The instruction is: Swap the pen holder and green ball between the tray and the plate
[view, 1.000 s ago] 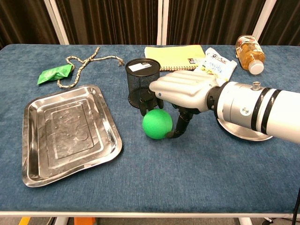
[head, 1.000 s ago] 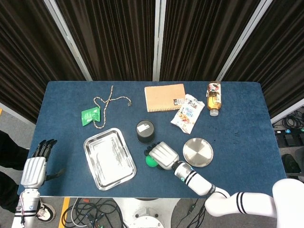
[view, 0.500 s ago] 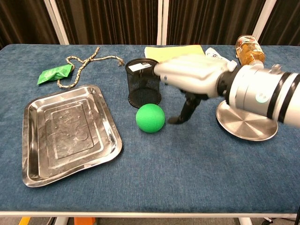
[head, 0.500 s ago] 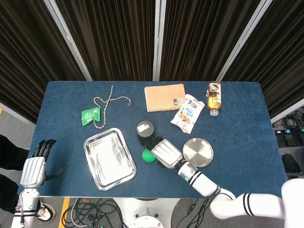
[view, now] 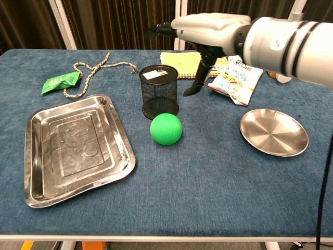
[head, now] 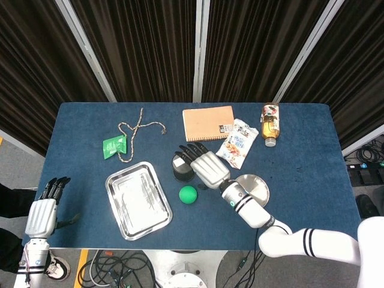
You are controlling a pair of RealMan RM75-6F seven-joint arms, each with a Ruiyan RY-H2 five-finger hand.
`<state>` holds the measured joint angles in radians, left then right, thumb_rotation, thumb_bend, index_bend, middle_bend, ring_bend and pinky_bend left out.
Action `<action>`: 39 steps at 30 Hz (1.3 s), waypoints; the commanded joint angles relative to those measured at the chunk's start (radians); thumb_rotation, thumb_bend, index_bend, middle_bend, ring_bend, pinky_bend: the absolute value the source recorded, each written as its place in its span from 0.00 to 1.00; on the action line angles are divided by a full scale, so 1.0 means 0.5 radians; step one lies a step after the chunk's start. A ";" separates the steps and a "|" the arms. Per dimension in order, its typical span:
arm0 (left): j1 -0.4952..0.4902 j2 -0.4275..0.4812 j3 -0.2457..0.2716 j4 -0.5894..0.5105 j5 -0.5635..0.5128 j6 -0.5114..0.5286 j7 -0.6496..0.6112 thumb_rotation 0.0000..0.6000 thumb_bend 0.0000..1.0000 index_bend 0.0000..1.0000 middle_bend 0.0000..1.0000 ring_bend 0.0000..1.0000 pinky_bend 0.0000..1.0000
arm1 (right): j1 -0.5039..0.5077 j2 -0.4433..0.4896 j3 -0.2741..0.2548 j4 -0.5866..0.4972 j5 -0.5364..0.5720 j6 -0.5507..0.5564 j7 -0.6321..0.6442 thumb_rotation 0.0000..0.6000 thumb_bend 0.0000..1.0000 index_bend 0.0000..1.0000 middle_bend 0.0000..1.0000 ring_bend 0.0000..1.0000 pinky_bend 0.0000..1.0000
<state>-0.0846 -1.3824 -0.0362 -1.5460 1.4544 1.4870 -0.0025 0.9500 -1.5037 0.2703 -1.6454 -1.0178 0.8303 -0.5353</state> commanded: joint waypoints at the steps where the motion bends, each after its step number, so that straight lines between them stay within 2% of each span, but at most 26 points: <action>1: 0.004 0.000 -0.001 0.011 -0.003 -0.001 -0.015 1.00 0.09 0.11 0.09 0.04 0.26 | 0.180 -0.096 0.046 0.158 0.232 -0.122 -0.114 1.00 0.04 0.00 0.00 0.00 0.05; 7: 0.015 0.005 -0.004 0.030 -0.005 0.004 -0.041 1.00 0.09 0.11 0.09 0.04 0.26 | 0.361 -0.185 0.025 0.316 0.463 -0.220 -0.185 1.00 0.04 0.00 0.01 0.00 0.05; 13: 0.021 0.006 -0.004 0.050 -0.010 -0.003 -0.069 1.00 0.09 0.11 0.09 0.04 0.26 | 0.481 -0.251 -0.026 0.408 0.651 -0.206 -0.250 1.00 0.06 0.00 0.04 0.00 0.09; 16: 0.022 0.006 -0.008 0.064 -0.013 -0.007 -0.091 1.00 0.09 0.11 0.09 0.04 0.26 | 0.525 -0.276 -0.060 0.446 0.721 -0.201 -0.277 1.00 0.08 0.00 0.10 0.04 0.16; 20: 0.027 0.008 -0.010 0.068 0.001 0.009 -0.096 1.00 0.09 0.11 0.09 0.04 0.26 | 0.553 -0.310 -0.085 0.495 0.744 -0.175 -0.269 1.00 0.09 0.11 0.20 0.16 0.30; 25: 0.029 0.015 -0.009 0.059 0.037 0.036 -0.087 1.00 0.09 0.11 0.09 0.04 0.26 | 0.540 -0.335 -0.096 0.517 0.683 -0.077 -0.225 1.00 0.15 0.25 0.30 0.26 0.41; 31: 0.012 0.024 -0.003 0.026 0.086 0.038 -0.055 1.00 0.09 0.11 0.09 0.04 0.26 | 0.488 -0.280 -0.076 0.445 0.548 0.042 -0.140 1.00 0.18 0.31 0.36 0.30 0.43; 35: -0.011 0.026 0.002 -0.007 0.127 0.028 -0.004 1.00 0.09 0.11 0.09 0.04 0.26 | 0.426 -0.167 -0.061 0.310 0.451 0.136 -0.087 1.00 0.18 0.32 0.37 0.31 0.43; 39: -0.038 0.016 0.008 -0.041 0.158 0.006 0.050 1.00 0.09 0.11 0.09 0.04 0.26 | 0.304 0.039 -0.091 0.048 0.327 0.308 -0.083 1.00 0.18 0.32 0.37 0.31 0.43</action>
<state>-0.0998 -1.3723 -0.0334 -1.5633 1.5299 1.4934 0.0178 1.1450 -1.5500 0.2331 -1.5434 -0.8108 0.9274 -0.5832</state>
